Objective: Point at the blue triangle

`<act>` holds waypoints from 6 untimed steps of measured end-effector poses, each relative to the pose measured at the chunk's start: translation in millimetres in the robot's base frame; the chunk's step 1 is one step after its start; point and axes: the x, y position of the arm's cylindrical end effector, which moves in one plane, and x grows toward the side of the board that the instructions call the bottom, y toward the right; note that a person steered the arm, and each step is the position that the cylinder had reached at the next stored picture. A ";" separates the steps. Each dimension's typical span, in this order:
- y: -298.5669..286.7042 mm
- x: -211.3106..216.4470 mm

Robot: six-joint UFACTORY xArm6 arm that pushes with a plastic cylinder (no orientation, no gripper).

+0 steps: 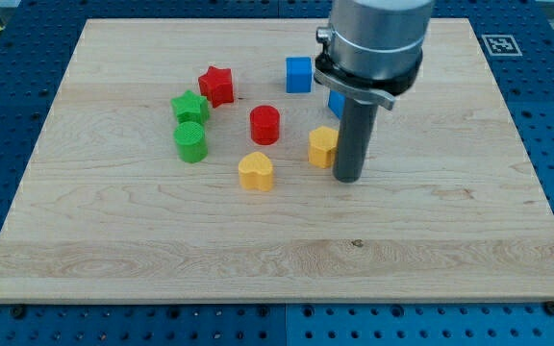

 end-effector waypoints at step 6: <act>41.5 -128.1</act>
